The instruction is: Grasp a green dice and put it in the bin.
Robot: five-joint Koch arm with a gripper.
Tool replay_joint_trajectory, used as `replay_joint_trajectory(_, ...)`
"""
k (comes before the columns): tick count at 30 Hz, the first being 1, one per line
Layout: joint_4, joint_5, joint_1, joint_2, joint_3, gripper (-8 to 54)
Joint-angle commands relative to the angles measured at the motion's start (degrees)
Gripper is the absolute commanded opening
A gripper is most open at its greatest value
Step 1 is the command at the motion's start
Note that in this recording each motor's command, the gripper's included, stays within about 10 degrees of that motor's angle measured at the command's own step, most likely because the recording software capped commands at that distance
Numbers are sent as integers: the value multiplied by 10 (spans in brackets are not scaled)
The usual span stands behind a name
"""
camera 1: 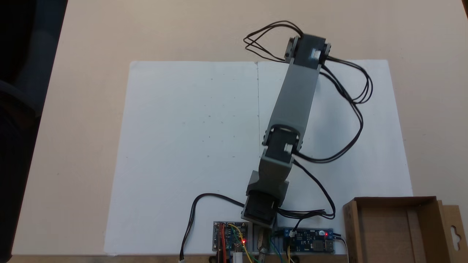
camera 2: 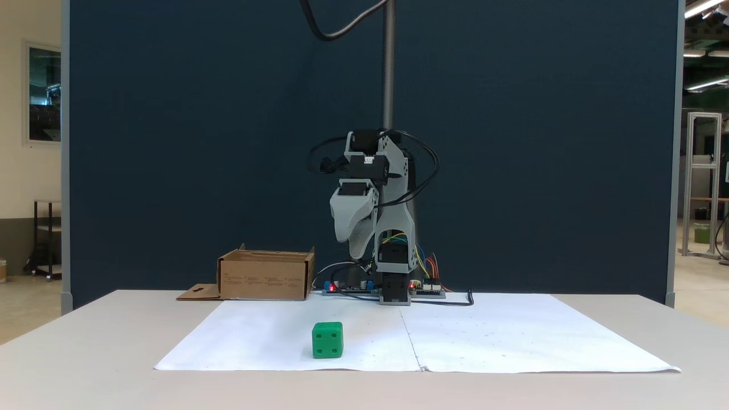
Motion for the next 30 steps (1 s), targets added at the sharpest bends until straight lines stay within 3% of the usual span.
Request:
replay_joint_trajectory(1, 92, 2, 9, -22, -42, 424)
replay_joint_trajectory(20, 145, -128, 49, -187, -214, 425)
replay_joint_trajectory(30, 142, -197, 57, -227, -265, 425)
